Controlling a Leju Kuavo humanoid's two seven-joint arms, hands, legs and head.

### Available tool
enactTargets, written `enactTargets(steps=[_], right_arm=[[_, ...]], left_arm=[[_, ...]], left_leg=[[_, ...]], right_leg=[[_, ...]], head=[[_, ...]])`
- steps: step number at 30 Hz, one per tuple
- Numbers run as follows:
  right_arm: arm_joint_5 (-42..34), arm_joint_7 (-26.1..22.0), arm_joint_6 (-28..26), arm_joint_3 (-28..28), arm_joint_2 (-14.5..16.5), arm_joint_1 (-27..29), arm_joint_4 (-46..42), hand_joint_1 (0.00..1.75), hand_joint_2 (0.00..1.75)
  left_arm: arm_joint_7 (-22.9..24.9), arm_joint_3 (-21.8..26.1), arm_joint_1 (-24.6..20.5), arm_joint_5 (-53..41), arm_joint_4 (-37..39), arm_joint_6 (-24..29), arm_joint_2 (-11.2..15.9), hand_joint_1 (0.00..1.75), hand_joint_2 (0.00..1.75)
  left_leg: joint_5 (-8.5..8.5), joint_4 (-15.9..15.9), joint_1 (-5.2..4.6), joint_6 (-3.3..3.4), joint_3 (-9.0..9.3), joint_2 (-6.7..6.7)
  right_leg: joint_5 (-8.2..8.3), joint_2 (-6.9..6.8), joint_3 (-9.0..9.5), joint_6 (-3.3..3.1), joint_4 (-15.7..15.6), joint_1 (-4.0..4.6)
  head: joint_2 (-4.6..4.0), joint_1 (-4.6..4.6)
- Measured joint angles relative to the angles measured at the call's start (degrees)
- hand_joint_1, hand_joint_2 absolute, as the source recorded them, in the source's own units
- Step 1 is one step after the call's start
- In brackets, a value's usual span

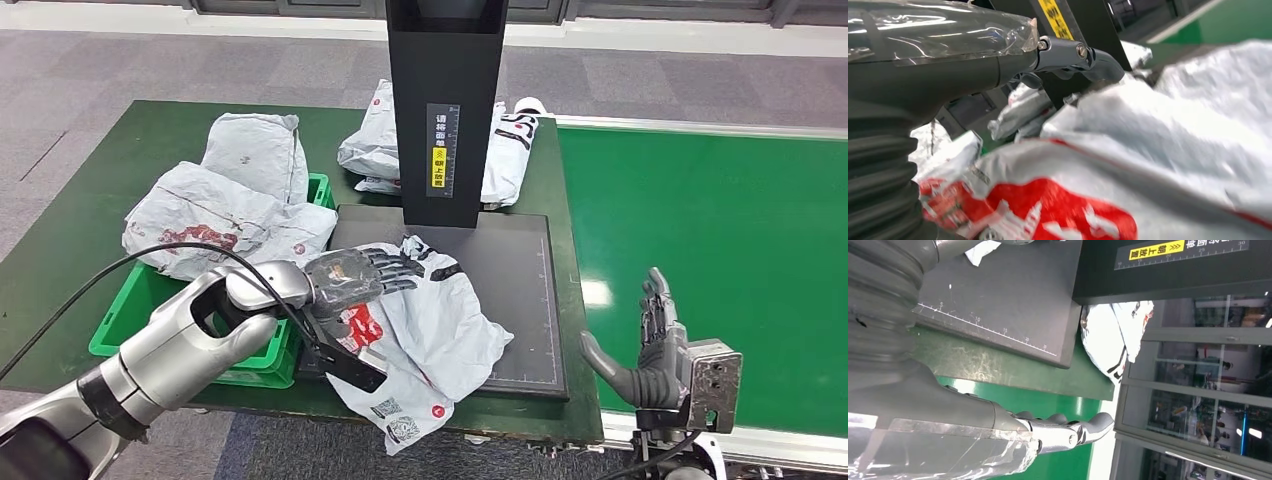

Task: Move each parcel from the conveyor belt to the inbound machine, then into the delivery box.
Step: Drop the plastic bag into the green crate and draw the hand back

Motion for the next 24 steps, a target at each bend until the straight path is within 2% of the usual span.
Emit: enactTargets(steps=[3,4,7,8,15,24], right_arm=[[-0.3,0.0,-0.3,0.0,0.0,-0.2,0.0,0.00,1.75],[-0.3,0.0,-0.4,0.0,0.0,-0.2,0.0,0.00,1.75],[-0.5,0.0,-0.5,0.0,0.0,-0.3,0.0,0.00,1.75],[-0.6,0.0,-0.5,0.0,0.0,-0.3,0.0,0.00,1.75],[-0.8,0.1,-0.7,0.5,0.0,-1.0,0.2,0.00,1.75],[-1.2,0.2,-1.2,0.8,0.0,-1.3,0.5,0.00,1.75]], left_arm=[[-0.5,-1.3,-0.3,0.7,1.2,-0.5,-0.3,0.00,1.75],[-0.6,-1.6,-0.4,0.8,1.5,-0.6,-0.4,0.27,1.75],[-0.8,-2.5,-0.7,0.9,2.4,-1.0,-0.8,1.54,1.75],[-0.8,-2.9,-0.8,0.9,2.8,-1.2,-1.0,1.71,1.75],[-1.3,-6.4,-2.4,1.9,7.4,-2.1,-2.6,1.75,1.75],[-2.0,-10.1,-4.3,2.7,14.0,0.0,-5.1,1.75,1.75]], left_leg=[[0.00,0.0,0.00,0.00,0.00,-0.01],[0.00,0.0,0.00,0.00,0.00,-0.01],[0.00,0.0,0.00,0.00,0.00,0.00],[0.00,0.0,0.00,0.00,0.00,-0.01],[0.00,0.0,0.00,0.00,0.00,-0.02],[0.00,0.0,0.00,0.00,0.00,-0.02]], right_leg=[[0.00,0.00,0.01,0.00,0.0,0.00],[0.00,-0.01,0.01,0.00,0.0,0.00],[0.00,-0.01,0.01,0.00,0.0,-0.01],[0.00,-0.01,0.01,0.00,0.0,-0.01],[0.00,-0.04,0.02,0.00,0.0,-0.01],[0.00,-0.05,0.03,0.00,0.0,0.00]], head=[[0.01,0.00],[0.01,0.00],[0.00,0.00],[0.00,0.00],[0.01,0.00],[0.00,0.00]])
